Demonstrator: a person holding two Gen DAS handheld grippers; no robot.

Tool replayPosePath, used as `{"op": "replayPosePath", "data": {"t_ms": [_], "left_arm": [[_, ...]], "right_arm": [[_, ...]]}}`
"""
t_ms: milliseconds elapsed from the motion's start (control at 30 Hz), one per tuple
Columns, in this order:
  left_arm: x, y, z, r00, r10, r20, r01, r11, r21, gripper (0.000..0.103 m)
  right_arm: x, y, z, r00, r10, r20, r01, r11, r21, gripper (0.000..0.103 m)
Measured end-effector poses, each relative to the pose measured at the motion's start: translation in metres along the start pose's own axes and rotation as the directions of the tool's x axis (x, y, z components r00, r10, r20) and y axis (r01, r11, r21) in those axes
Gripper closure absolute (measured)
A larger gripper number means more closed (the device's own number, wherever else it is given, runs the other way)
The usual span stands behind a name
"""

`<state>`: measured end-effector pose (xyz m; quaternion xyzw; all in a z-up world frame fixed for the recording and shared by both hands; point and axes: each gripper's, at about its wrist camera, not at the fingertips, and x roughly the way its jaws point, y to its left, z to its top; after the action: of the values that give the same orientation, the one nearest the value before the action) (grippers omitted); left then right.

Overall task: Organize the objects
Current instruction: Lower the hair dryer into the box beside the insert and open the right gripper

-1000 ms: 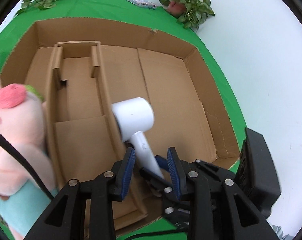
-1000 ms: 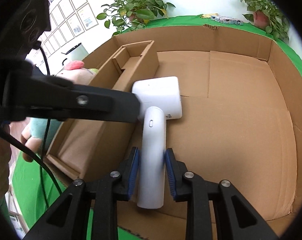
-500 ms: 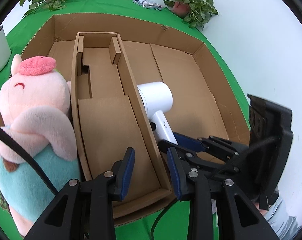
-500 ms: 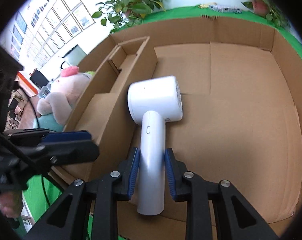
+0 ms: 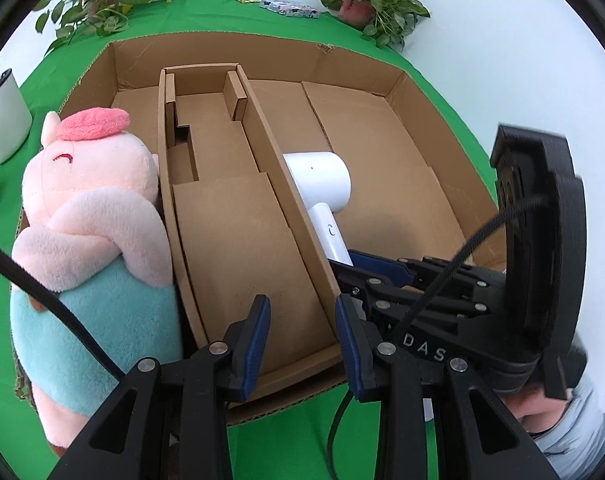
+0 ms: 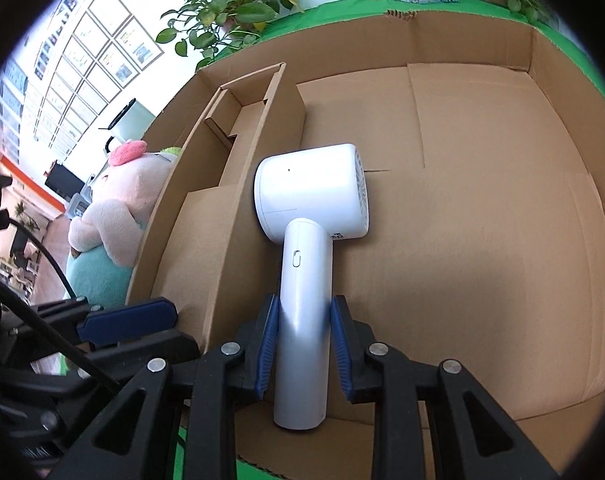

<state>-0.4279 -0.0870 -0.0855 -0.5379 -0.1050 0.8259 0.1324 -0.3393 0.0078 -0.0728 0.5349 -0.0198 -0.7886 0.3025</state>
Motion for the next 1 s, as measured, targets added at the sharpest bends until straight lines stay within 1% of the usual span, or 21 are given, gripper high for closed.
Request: {"op": "replayPosePath", "data": {"t_ms": [167,200,233,267,333,400,600,633,700,767,1000], "left_arm": [[-0.004,0.004,-0.009,1.0,0.004,-0.002,-0.004,1.0,-0.002,0.071],[-0.005,0.004,-0.01,1.0,0.006,-0.003,-0.006,1.0,0.0,0.071],[-0.006,0.004,-0.012,1.0,0.007,-0.003,-0.007,1.0,0.001,0.071],[-0.019,0.013,-0.024,1.0,0.007,-0.004,-0.007,1.0,0.003,0.071],[-0.022,0.016,-0.029,1.0,0.011,-0.004,-0.011,1.0,0.003,0.071],[-0.027,0.017,-0.033,1.0,0.013,-0.004,-0.013,1.0,0.002,0.071],[-0.031,0.017,-0.036,1.0,0.02,-0.005,-0.02,1.0,0.0,0.071],[-0.027,0.017,-0.031,1.0,0.025,-0.007,-0.025,1.0,-0.001,0.071],[-0.03,0.019,-0.034,0.999,0.034,-0.005,-0.034,0.999,-0.007,0.071],[-0.034,0.021,-0.036,1.0,0.018,0.001,-0.018,1.0,-0.019,0.071],[-0.039,0.031,-0.039,1.0,0.027,0.004,-0.027,0.999,-0.031,0.071]], "right_arm": [[0.0,0.004,0.0,1.0,-0.031,-0.004,0.031,0.999,-0.011,0.077],[0.001,0.005,0.0,0.999,-0.03,-0.012,0.03,0.999,-0.009,0.075],[0.002,0.004,-0.001,0.999,-0.029,-0.023,0.028,1.0,-0.004,0.075],[0.004,0.004,-0.001,0.999,-0.026,-0.033,0.026,1.0,0.0,0.075],[0.006,0.002,-0.001,0.999,-0.009,-0.047,0.009,1.0,0.015,0.075],[0.007,0.004,-0.002,0.999,-0.015,-0.045,0.015,1.0,0.017,0.075],[0.007,0.007,-0.001,0.998,-0.034,-0.051,0.034,0.999,0.015,0.075],[0.008,0.008,-0.001,0.998,-0.038,-0.054,0.039,0.999,0.014,0.075],[0.009,0.009,-0.002,0.997,-0.04,-0.068,0.041,0.999,0.011,0.071],[0.011,0.009,-0.002,0.996,-0.033,-0.084,0.035,0.999,0.022,0.069],[0.012,0.011,-0.003,0.995,-0.047,-0.088,0.048,0.999,0.019,0.069]]}}
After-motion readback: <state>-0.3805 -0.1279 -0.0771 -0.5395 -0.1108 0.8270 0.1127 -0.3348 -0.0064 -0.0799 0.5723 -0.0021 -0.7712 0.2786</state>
